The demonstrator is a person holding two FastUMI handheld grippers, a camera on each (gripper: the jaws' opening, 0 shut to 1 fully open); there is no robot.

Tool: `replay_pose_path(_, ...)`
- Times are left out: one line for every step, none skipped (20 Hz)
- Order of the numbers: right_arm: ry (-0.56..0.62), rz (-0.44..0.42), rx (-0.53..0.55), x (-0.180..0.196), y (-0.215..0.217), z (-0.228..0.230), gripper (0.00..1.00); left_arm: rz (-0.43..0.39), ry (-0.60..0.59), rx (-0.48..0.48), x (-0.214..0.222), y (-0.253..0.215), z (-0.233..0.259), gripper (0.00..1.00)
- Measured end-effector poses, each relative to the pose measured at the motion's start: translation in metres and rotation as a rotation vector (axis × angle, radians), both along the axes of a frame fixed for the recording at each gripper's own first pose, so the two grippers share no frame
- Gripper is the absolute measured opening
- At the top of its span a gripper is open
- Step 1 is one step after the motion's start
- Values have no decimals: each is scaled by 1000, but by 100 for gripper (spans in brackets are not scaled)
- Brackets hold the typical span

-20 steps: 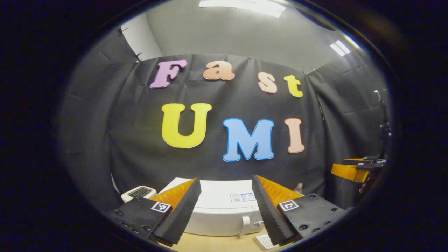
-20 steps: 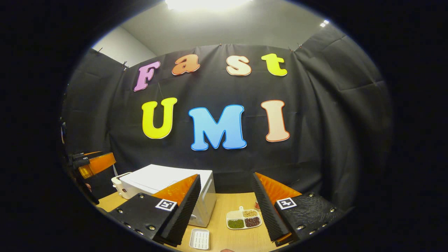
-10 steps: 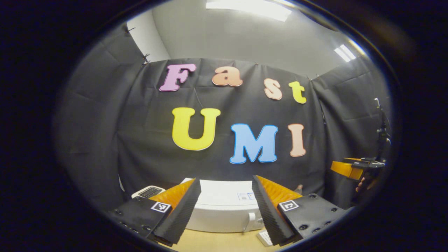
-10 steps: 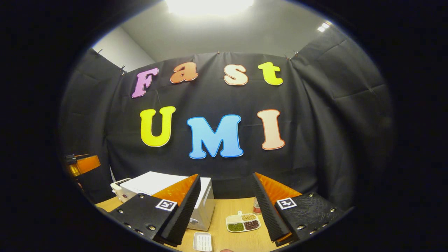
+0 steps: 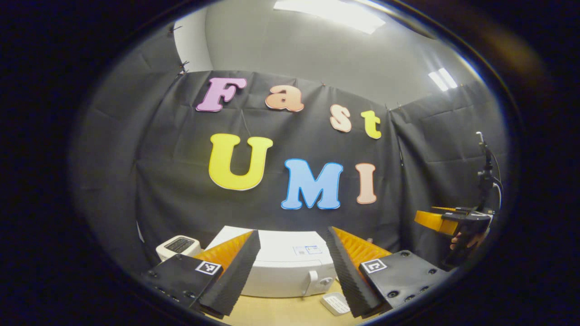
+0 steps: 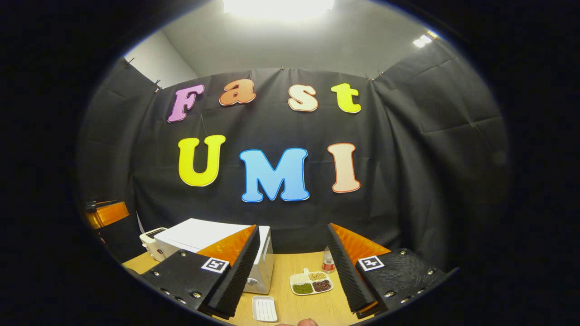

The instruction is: Open the microwave oven with the left hand, put the food in, and close the microwave oven.

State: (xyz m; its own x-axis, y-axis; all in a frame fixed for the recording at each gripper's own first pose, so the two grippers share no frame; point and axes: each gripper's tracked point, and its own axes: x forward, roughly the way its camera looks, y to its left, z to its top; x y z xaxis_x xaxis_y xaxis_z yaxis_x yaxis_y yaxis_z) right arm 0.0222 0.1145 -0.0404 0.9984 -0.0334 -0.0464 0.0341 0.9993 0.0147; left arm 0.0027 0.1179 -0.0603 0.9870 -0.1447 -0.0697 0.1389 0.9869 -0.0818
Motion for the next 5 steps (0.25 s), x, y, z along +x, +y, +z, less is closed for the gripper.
replay_pose_path(1, -5, 7, -3, 1, 1, 88, 0, -3, -5, -1, 3, 0, 96)
replay_pose_path(1, -10, 12, -7, 1, 2, 88, 1, -2, -8, -3, 6, -2, 97)
replay_pose_path(4, -15, 14, -9, 1, 1, 88, 4, -3, -8, -5, 8, -2, 96)
replay_pose_path(4, -17, 12, -12, 1, 2, 88, 5, -8, -9, -7, 9, -1, 96)
replay_pose_path(0, -19, 4, -14, 0, 4, 88, 5, -12, -11, -8, 10, 0, 96)
